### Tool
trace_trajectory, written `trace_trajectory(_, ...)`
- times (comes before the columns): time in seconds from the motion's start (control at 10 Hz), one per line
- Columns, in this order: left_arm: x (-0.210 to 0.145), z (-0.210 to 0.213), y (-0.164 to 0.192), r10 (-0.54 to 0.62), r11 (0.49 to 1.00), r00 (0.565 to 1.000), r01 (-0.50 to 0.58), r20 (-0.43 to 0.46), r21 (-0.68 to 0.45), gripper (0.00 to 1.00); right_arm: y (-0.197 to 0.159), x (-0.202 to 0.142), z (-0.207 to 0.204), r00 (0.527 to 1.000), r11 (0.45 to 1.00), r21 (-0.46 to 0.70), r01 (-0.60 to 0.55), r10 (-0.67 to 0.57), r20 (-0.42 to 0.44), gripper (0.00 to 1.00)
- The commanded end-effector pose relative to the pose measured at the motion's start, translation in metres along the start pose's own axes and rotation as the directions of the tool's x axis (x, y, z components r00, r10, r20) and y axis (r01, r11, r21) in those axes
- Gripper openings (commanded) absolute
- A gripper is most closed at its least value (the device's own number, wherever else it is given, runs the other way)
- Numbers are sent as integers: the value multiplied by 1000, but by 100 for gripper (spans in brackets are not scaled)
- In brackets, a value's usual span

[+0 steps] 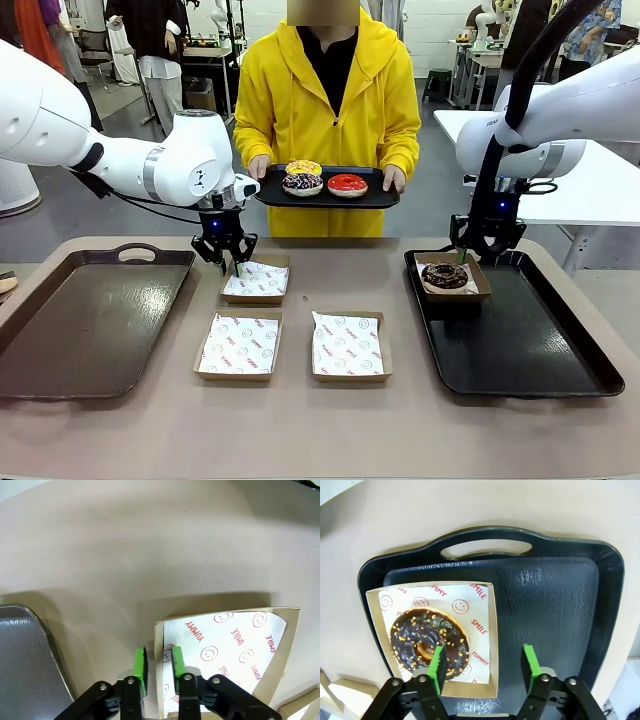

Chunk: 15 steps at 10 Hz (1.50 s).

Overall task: Individually package the donuts and arrange them on the tray.
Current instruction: Place the picked Paper togo box on the Handle tray while simultaneously picking up another Paper togo box from the table with the other hand.

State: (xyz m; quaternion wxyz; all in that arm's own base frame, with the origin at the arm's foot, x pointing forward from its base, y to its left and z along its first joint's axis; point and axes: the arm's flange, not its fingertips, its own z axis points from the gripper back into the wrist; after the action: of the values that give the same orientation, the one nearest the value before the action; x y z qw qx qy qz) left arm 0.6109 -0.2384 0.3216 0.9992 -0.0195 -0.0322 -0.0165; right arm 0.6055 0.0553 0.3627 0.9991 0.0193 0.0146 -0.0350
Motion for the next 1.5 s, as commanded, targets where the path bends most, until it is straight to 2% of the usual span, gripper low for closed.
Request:
trace_trajectory(0.0, 3, 0, -2, 15, 1000, 1000, -16, 20, 18, 0, -1, 2, 2, 1000, 1000, 0, -9, 9, -4, 100)
trace_trajectory(0.5, 1, 3, -2, 12, 1000, 1000, -13, 22, 21, 0, -8, -4, 5, 1000, 999, 38, 5, -6, 7, 100)
trace_trajectory(0.7, -5, 28, -3, 23, 1000, 1000, -23, -2, 18, 0, -35, -27, 23, 999, 975, 223, -18, 23, -23, 100)
trace_trajectory(0.8, -10, 48, -4, 15, 1000, 1000, -16, 16, 12, 0, -59, -42, 35, 999, 947, 318, -35, 41, -12, 100)
trace_trajectory(1.0, -16, 90, -7, 29, 999, 997, -30, 68, 15, 0, -126, -71, 58, 998, 823, 565, -56, 53, 21, 100)
trace_trajectory(1.2, -15, 121, -8, 47, 999, 995, -48, 84, 12, 0, -187, -101, 68, 997, 699, 713, -63, 13, 76, 100)
trace_trajectory(1.4, -9, 137, -11, 73, 997, 993, -76, 93, 23, 0, -237, -137, 72, 988, 582, 808, -91, -49, 146, 100)
